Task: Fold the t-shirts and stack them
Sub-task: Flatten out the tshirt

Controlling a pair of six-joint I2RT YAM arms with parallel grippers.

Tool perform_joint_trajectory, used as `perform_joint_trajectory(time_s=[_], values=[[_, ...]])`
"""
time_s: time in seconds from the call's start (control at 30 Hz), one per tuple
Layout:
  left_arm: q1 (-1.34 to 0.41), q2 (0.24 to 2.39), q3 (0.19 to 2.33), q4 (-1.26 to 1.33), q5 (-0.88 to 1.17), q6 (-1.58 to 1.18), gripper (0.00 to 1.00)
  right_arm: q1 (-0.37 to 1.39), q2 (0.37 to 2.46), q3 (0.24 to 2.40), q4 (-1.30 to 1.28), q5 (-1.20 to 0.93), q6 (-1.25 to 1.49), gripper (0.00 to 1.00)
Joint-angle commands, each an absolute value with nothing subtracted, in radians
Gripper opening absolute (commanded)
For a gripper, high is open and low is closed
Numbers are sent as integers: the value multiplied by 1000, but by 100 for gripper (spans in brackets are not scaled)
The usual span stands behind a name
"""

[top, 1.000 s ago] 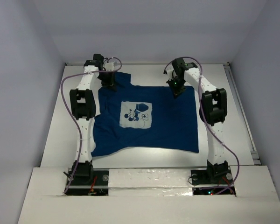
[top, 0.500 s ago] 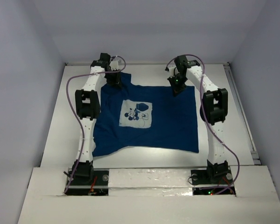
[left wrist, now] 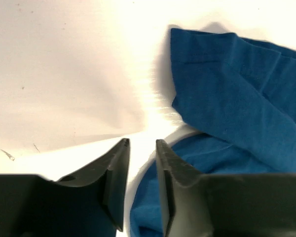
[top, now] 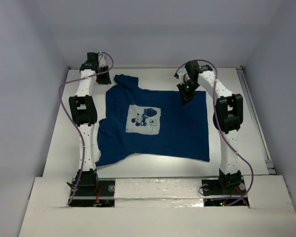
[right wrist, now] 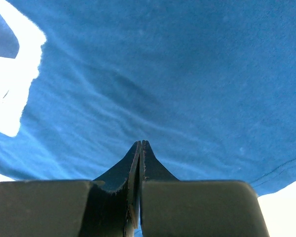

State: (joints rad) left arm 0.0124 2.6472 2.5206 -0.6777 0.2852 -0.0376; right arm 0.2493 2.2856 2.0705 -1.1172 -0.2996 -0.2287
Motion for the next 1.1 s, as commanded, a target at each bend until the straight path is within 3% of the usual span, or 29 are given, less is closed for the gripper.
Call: perform_joint_trajectory(time_s=[0.0,0.13,0.2,0.37,0.5,0.77,1.07], values=[[12,2617,2553,-652,438,-40,21,252,2186,2039,-1091,-337,-233,0],[-49,2375,2303,-543,500,164,0,252,2132,1982,-1052,-359,-258,0],[-83,2208,2067,-389,511,196,0,252,2109,1962,-1037,-357,-262,0],[-149,2092,1901,-423,554,368,0,252,2086,1886,-1020,-357,-288,0],[-161,1927,1652,-191,468,313,0,252,2080,1848,-1006,-373,-298,0],[-212,2055,1664,-388,308,459,0,252,2072,1859,-1029,-394,-311,0],[-244,2183,1756,-529,275,451,0,252,2071,1858,-1031,-411,-305,0]])
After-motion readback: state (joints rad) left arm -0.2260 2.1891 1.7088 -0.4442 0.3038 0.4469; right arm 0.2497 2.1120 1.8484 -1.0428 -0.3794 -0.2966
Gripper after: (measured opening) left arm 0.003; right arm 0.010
